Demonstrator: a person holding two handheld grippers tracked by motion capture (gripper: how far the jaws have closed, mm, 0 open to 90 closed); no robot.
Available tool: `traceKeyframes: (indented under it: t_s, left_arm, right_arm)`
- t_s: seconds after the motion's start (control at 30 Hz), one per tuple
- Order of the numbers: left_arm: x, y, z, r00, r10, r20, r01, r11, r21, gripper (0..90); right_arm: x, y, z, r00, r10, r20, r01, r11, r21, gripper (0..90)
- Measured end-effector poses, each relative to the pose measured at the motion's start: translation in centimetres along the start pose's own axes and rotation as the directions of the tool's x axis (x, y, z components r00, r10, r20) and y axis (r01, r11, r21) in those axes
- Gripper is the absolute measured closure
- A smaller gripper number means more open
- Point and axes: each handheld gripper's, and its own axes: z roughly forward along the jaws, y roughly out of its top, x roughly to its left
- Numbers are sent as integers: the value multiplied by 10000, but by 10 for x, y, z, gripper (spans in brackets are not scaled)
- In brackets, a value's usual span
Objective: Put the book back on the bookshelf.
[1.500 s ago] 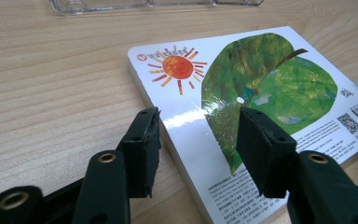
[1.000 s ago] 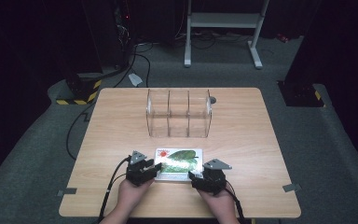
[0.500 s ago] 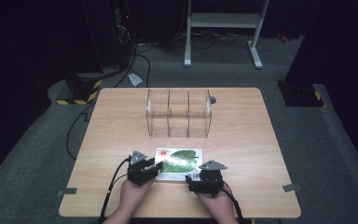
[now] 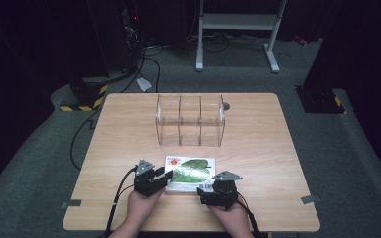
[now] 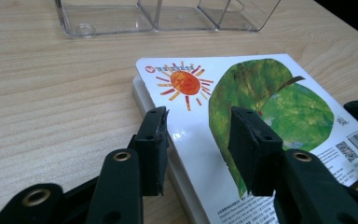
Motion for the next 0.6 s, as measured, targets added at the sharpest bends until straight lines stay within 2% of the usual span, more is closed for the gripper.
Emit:
traceKeyframes:
  t_s: [0.27,0.33,0.6]
  left_arm:
    - [-2,5,-6,9996,-173,202,180,9992,-353,577]
    - [-2,7,-7,9999,-18,161,24,9993,-369,577]
    - [-5,10,-11,9997,74,218,-62,9984,-561,577]
  right_arm:
    - [2,-1,0,9999,-110,-24,110,9999,57,151]
    - [2,-2,0,9995,-317,-5,317,9994,129,140]
    - [4,-3,0,9988,-467,118,464,9986,247,132]
